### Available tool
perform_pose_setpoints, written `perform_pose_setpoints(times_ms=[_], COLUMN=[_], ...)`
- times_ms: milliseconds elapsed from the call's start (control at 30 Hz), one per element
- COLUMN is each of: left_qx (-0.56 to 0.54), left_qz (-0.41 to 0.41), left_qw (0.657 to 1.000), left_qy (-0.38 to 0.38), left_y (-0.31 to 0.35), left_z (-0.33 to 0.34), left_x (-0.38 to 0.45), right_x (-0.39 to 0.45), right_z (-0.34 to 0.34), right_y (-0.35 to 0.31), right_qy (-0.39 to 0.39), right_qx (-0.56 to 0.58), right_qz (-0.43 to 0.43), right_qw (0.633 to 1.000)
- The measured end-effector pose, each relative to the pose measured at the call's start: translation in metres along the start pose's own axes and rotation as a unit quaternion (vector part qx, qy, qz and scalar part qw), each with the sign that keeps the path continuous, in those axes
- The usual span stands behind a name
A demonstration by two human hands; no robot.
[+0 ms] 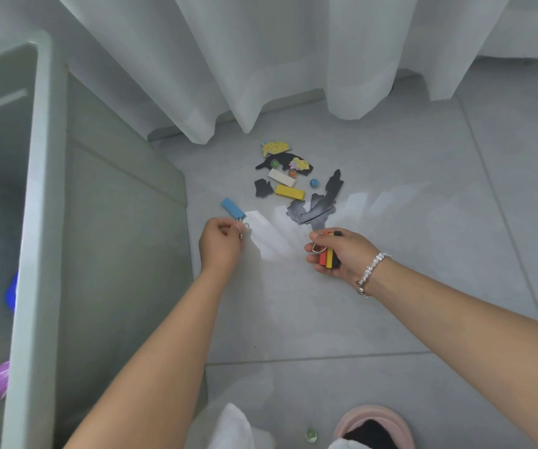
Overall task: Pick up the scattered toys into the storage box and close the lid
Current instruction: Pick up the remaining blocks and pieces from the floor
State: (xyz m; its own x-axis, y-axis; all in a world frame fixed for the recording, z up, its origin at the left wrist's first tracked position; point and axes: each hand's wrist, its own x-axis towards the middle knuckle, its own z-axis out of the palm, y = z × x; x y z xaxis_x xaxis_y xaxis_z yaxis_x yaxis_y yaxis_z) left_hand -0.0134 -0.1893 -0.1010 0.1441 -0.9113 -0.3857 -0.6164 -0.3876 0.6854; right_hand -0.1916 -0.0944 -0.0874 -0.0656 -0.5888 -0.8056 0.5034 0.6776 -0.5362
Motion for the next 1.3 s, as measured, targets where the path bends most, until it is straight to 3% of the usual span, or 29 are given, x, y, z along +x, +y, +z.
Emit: perform_pose_setpoints(times_ms=[100,300,400,533,700,833,933,1000,1100,1200,1300], left_qx=[-0.159,-0.188,-0.122,-0.001,0.048,0.067,-0.032,-0.174,-0.421,-0.462,-0.398], left_qz=[-0.066,-0.115,-0.106,-0.083,-0.111,-0.068,-0.050,-0.083,-0.173,-0.212,-0.218], left_qw=[0.985,0.975,0.986,0.996,0.991,0.994,0.998,0.979,0.878,0.843,0.872], left_qy=[-0.011,-0.029,-0.029,0.024,0.061,0.048,0.015,-0.059,-0.148,-0.176,-0.185], left_y=[0.010,0.018,0.022,0.032,0.043,0.038,0.032,0.033,0.045,0.052,0.060], left_z=[-0.003,-0.003,0.000,0.012,0.025,0.024,0.022,0.024,0.027,0.028,0.032], left_x=[0.005,0.017,0.023,0.022,0.026,0.021,0.008,-0.004,-0.013,-0.013,-0.009], right_x=[0.000,-0.001,-0.001,-0.001,-0.002,-0.002,-0.003,-0.003,-0.004,-0.005,-0.005], right_z=[-0.001,-0.001,-0.003,-0.006,-0.011,-0.015,-0.017,-0.018,-0.022,-0.025,-0.027], right_y=[0.000,0.000,0.001,0.002,0.002,0.001,-0.003,-0.006,-0.009,-0.009,-0.009], right_qy=[0.002,-0.002,0.002,0.006,0.005,0.007,0.009,0.011,0.014,0.016,0.016], right_qx=[0.007,0.009,0.007,0.007,0.009,0.009,0.012,0.017,0.023,0.025,0.023], right_qz=[0.000,0.001,0.004,0.005,0.006,0.006,0.005,0.001,-0.006,-0.006,-0.004], right_qw=[1.000,1.000,1.000,1.000,1.000,1.000,1.000,1.000,1.000,1.000,1.000])
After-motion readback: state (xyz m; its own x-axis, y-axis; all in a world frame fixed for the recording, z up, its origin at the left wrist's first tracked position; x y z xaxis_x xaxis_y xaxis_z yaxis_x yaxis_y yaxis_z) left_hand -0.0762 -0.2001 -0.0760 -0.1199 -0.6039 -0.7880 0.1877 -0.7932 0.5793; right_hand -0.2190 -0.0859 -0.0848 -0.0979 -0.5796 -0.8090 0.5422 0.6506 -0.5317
